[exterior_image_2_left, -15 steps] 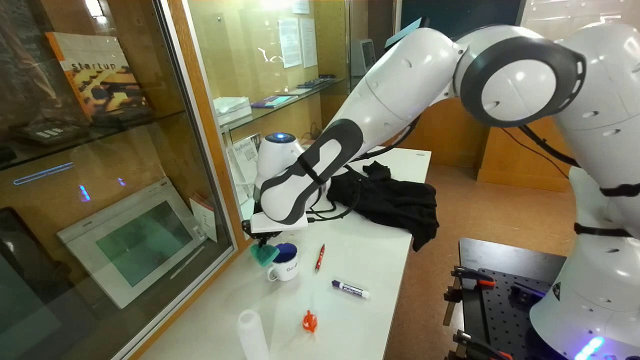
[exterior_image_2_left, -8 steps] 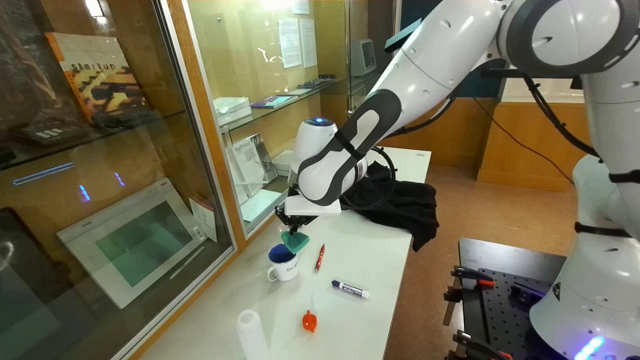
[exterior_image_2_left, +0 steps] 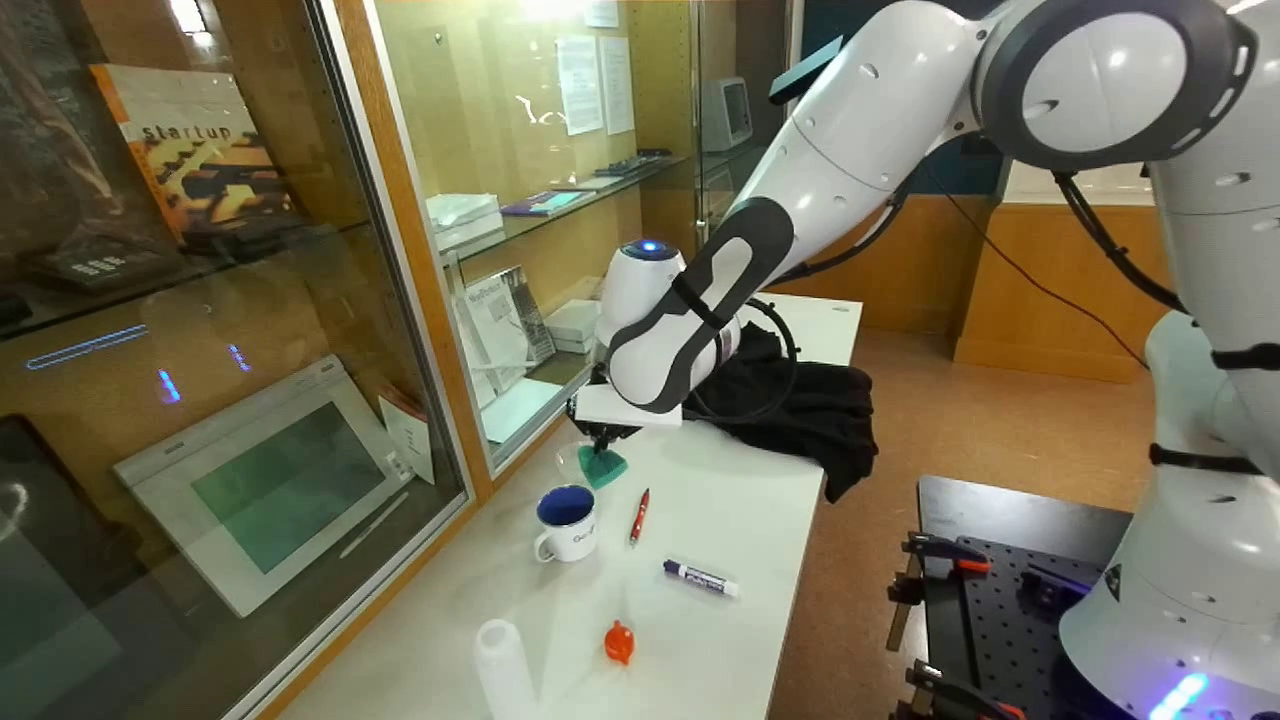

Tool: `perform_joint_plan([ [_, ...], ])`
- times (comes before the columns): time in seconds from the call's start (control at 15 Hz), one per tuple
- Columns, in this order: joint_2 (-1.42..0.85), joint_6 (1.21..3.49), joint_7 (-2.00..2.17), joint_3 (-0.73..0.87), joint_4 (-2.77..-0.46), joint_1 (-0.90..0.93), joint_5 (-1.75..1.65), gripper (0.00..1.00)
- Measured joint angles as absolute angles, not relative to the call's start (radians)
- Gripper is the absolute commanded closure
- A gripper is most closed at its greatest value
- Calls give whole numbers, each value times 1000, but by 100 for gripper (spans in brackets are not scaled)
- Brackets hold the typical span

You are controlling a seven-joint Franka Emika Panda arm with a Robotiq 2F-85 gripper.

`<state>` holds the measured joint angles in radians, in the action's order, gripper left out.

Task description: Move the sponge to the right

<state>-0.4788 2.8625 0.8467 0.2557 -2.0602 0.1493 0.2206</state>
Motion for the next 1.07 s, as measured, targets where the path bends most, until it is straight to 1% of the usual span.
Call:
perform_joint_plan([
  [0.33, -555, 2895, 1005, 349, -2059, 141, 221, 99],
  [0.53, -610, 2895, 1077, 370, -2060, 115, 223, 99],
  [0.8, -691, 2919, 1101, 341, -2057, 50, 248, 99],
  [1.0, -750, 2990, 1097, 261, -2040, -30, 305, 99],
  [1.07, -767, 3002, 1091, 227, -2029, -62, 323, 95],
])
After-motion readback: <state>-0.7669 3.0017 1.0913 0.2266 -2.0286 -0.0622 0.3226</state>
